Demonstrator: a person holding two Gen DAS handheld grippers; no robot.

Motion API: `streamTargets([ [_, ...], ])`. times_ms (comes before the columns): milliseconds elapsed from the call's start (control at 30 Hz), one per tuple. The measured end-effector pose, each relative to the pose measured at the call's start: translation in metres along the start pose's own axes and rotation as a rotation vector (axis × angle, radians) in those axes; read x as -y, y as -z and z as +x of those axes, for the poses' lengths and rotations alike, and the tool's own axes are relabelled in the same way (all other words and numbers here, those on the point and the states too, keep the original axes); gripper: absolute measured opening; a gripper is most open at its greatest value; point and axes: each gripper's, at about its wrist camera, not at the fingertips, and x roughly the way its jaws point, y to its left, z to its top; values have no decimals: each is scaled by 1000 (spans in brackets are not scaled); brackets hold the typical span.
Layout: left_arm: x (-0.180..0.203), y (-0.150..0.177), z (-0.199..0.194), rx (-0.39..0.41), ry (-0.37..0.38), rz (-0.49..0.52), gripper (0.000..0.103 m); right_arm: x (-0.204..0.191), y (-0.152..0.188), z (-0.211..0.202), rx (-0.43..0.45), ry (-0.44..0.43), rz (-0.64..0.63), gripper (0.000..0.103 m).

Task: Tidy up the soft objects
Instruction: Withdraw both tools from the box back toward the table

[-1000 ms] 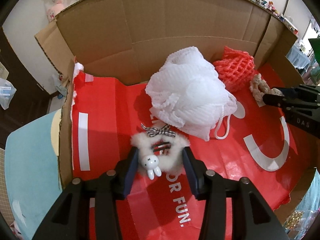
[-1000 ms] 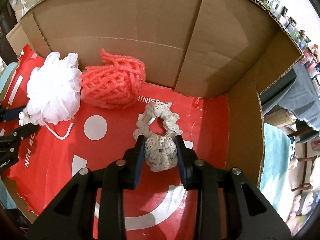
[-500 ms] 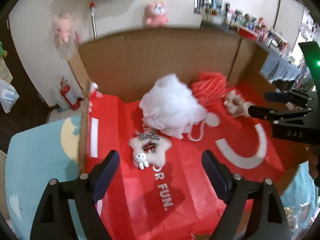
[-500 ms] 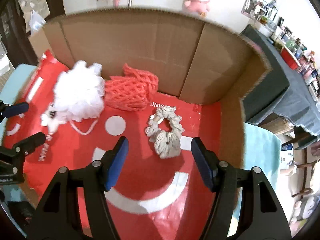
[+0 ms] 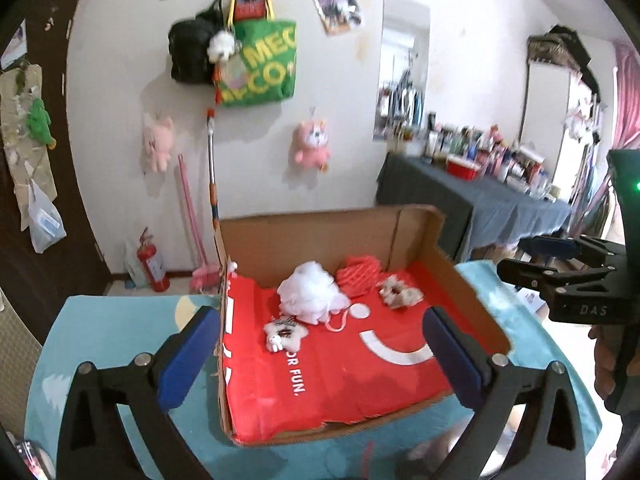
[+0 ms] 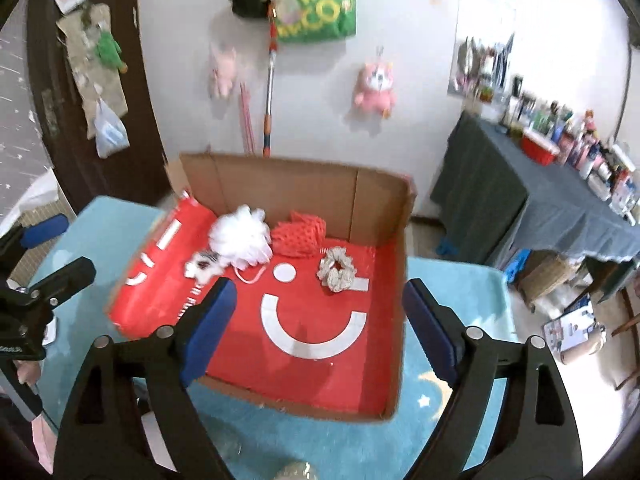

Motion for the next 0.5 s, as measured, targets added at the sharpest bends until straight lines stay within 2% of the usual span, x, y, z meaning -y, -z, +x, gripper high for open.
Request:
streamTargets([
  [67,4,3,-20,30,16,-9,103,-4,7,-29,61,24,-11,88],
  [167,8,10,-44,67,42,-29,103,-7,20,-61,128,6,9,95],
  [300,20,29,-73,106,65,-24,103,-13,43,-95,193,-3,16,95],
  [500,32,57,-104,167,61,-39,103,-24,81,-137,268,16,18,95],
])
